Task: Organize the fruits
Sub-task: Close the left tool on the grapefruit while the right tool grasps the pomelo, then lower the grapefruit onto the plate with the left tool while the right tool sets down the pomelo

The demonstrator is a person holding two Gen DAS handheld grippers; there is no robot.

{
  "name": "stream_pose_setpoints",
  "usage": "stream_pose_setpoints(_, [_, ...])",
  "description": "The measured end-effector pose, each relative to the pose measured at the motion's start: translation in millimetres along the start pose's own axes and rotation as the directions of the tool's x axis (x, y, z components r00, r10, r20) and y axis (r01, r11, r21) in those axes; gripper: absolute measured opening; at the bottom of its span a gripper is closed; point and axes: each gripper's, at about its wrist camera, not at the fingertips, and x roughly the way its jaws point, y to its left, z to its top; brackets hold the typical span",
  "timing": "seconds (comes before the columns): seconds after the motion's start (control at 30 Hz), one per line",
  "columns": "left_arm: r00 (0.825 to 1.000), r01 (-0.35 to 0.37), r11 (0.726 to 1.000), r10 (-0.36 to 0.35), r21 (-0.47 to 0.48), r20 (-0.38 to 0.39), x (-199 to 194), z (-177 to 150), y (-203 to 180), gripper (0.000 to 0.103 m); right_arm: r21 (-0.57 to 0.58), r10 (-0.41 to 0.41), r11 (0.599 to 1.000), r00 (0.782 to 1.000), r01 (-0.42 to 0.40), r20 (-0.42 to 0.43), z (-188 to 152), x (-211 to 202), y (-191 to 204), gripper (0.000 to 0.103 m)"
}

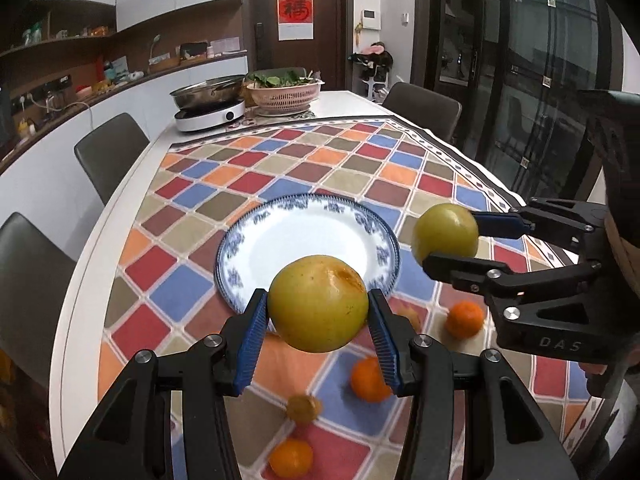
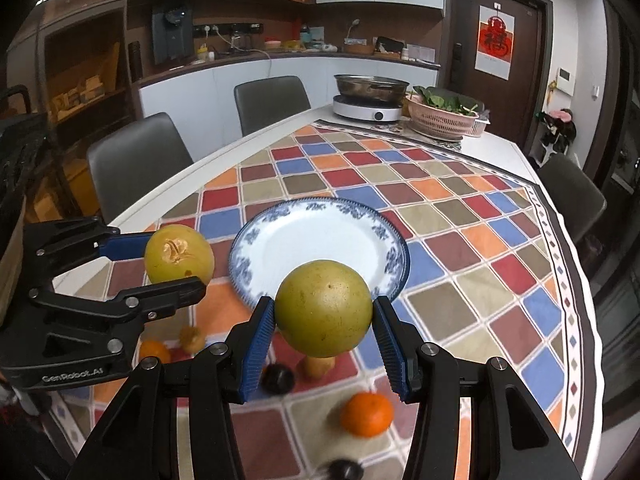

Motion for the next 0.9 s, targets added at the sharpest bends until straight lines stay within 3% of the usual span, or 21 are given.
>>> stream_pose_setpoints(0.43, [0.999, 0.006, 1.0, -0.005, 0.029, -0.038, 65, 42, 30, 0.049, -0.004, -0.004, 1.0, 0.997, 0.004, -0.079, 43, 70, -26, 0.051])
stream_pose_setpoints(0.9, [0.982, 0.046, 0.998, -0.053, -0.047, -0.181, 152, 61, 70, 0.049, 0.094, 0.066, 0.994, 0.973, -0.046, -0.22, 66, 158, -56, 0.051])
